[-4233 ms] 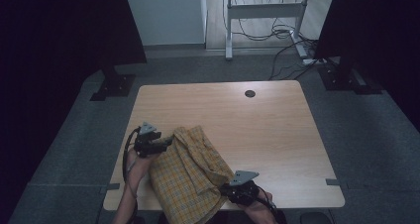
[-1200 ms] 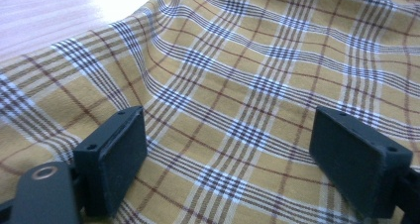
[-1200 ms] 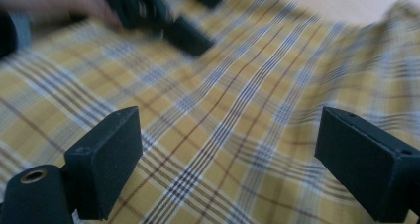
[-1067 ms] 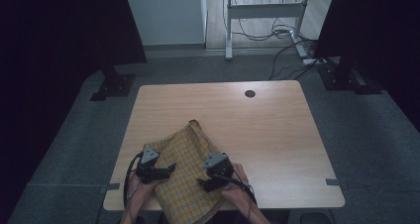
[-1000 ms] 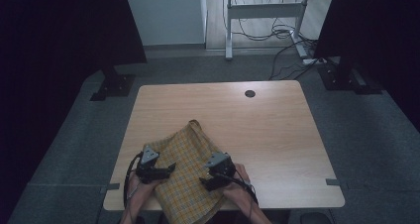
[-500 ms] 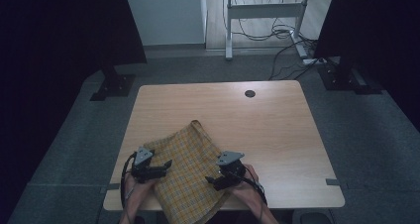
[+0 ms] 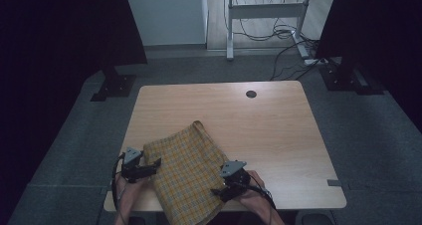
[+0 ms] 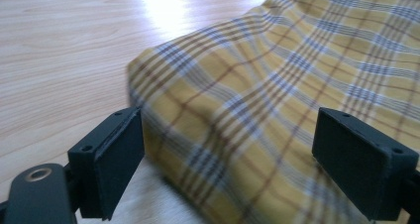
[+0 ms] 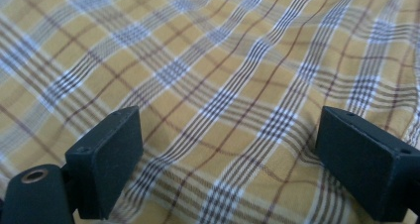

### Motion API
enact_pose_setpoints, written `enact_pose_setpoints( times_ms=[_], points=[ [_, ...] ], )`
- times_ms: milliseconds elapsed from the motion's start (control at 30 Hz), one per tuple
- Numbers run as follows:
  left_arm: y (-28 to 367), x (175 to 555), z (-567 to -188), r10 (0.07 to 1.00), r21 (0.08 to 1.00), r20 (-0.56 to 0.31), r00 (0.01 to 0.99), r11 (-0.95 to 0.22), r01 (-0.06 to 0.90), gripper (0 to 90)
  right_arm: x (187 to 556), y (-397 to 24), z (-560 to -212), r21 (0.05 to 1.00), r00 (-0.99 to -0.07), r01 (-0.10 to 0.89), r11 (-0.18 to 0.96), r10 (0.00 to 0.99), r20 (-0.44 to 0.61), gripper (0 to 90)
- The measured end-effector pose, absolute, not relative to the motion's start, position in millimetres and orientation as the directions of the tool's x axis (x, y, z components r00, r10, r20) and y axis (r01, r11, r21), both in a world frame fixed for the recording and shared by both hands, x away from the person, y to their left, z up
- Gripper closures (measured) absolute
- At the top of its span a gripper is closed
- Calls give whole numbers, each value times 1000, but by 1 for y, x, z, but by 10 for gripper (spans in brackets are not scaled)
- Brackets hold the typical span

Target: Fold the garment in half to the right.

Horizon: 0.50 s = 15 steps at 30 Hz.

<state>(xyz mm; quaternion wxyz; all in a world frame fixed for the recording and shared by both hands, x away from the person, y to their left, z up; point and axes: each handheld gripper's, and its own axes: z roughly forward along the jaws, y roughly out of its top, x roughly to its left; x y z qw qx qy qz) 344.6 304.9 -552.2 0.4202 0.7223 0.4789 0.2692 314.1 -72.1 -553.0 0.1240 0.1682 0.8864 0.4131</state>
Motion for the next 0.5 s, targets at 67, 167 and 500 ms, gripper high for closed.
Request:
enact_pose_setpoints(
  times_ms=[67, 167, 500],
  points=[
    [309, 344, -551, 922, 870, -34, 385, -162, 466, 130, 314, -69, -556, 747, -914, 179, 640, 389, -114, 112],
    [313, 343, -550, 926, 875, -45, 376, -145, 463, 130, 315, -65, -561, 732, -908, 181, 657, 397, -132, 112],
    [323, 341, -552, 933, 865, -48, 356, -139, 482, 129, 322, -70, -568, 771, -877, 269, 578, 477, -51, 130]
  ],
)
